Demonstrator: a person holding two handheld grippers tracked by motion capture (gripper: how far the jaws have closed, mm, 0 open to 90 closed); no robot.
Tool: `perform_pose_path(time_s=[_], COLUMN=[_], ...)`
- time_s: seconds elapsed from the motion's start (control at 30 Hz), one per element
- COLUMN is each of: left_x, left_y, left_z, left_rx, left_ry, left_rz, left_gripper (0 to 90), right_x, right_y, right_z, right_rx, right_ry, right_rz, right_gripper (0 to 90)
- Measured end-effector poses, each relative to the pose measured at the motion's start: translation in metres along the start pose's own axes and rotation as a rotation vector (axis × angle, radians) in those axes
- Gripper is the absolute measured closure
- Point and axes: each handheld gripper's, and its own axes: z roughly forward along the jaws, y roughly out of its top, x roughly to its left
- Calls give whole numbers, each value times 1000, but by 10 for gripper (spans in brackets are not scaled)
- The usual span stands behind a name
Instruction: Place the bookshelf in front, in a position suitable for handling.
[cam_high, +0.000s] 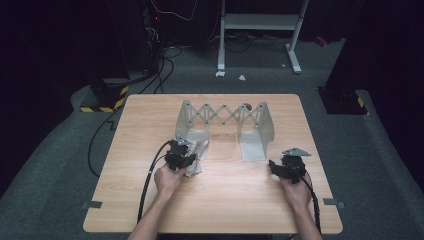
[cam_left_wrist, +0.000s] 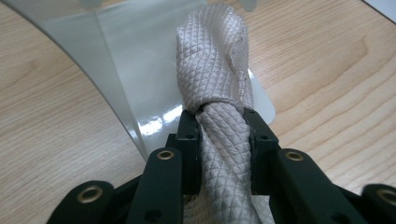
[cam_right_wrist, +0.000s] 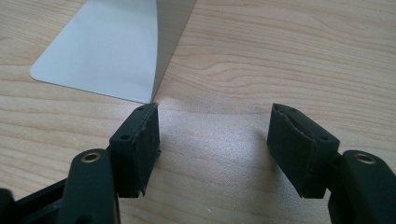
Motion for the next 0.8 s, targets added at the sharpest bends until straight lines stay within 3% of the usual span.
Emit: perform_pose_path(time_s=[0.17,0.47,0.8], left_x=[4,-16,-14], left_y=[-1,0,3], left_z=[0,1,5], left_rx=[1,0,16], left_ry=[9,7,40], left_rz=[-17,47,33], left_gripper=[718,720,732], right_x=[0,0,0], right_y=[0,0,0], right_z=[0,0,0], right_rx=[0,0,0], right_ry=[0,0,1], right_rz=[0,-1,-2], right_gripper=[346,347,346])
